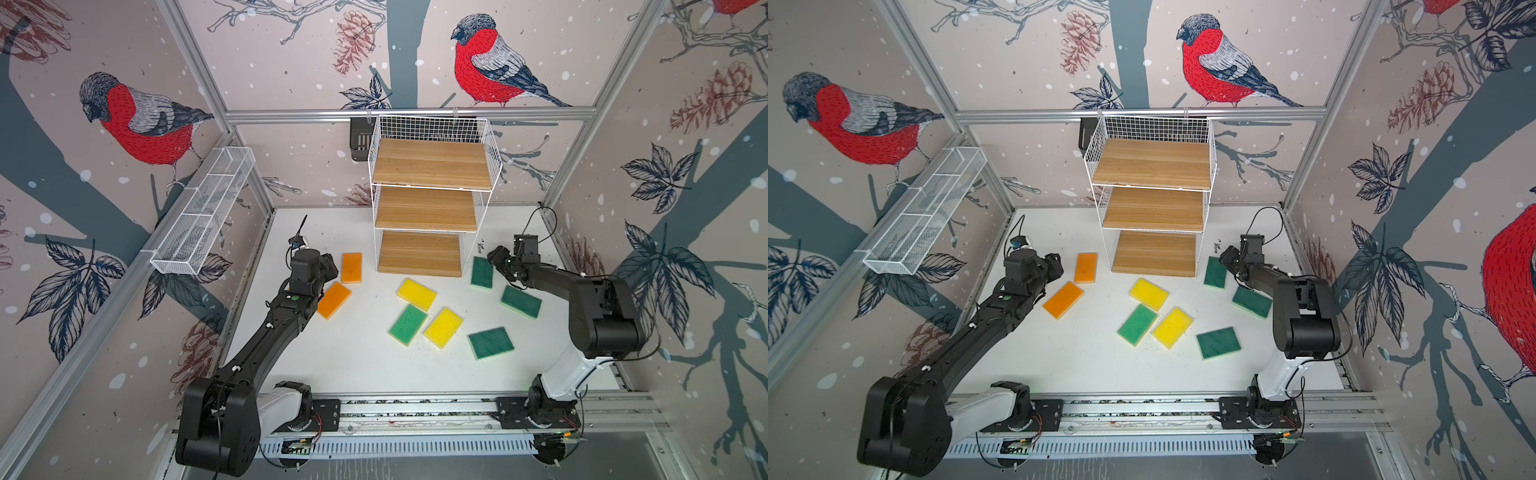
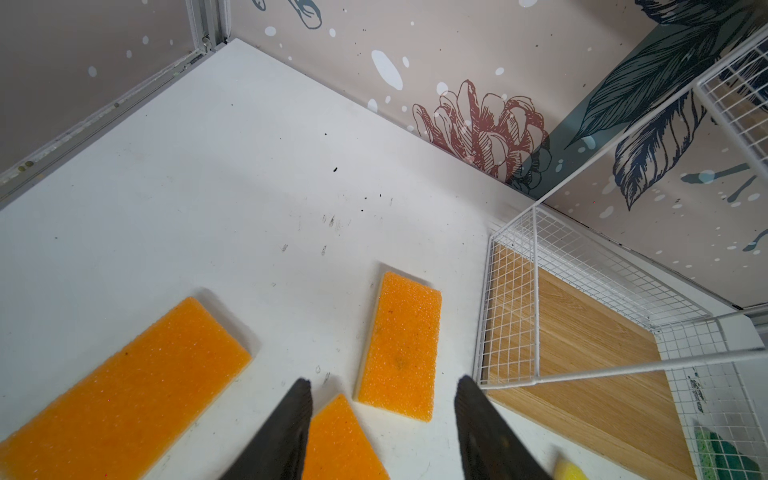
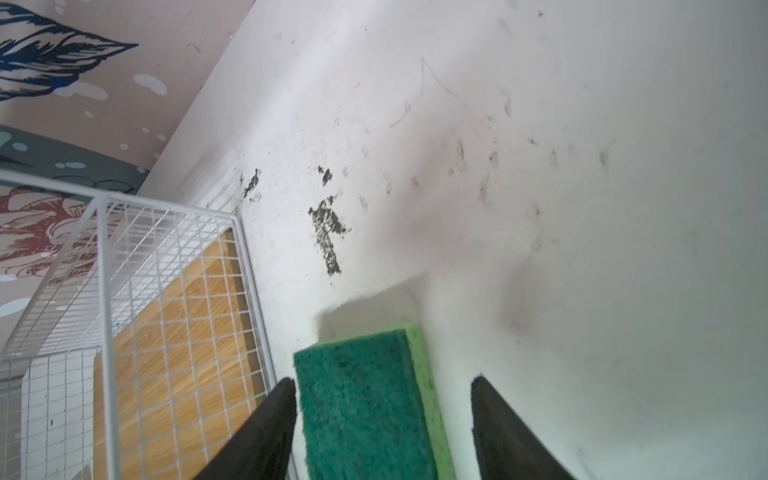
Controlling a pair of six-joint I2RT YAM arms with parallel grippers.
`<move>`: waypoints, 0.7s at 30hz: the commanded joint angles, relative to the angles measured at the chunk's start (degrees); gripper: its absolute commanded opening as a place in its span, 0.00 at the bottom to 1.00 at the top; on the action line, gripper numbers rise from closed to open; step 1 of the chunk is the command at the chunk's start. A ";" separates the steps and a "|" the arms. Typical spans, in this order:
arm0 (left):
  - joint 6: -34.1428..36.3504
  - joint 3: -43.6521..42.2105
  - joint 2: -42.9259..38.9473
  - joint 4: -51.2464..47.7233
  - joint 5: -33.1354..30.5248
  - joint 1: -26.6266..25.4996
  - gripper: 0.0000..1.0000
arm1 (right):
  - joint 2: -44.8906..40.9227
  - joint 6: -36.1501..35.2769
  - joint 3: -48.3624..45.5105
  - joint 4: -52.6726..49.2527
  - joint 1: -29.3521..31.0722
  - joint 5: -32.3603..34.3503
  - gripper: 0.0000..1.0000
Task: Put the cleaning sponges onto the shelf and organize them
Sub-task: 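Position the right gripper over the green sponge nearest the shelf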
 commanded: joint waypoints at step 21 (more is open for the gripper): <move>-1.89 -2.09 -5.00 -1.79 2.17 0.02 0.65 | -17.28 0.05 -14.76 -3.71 11.19 12.98 0.85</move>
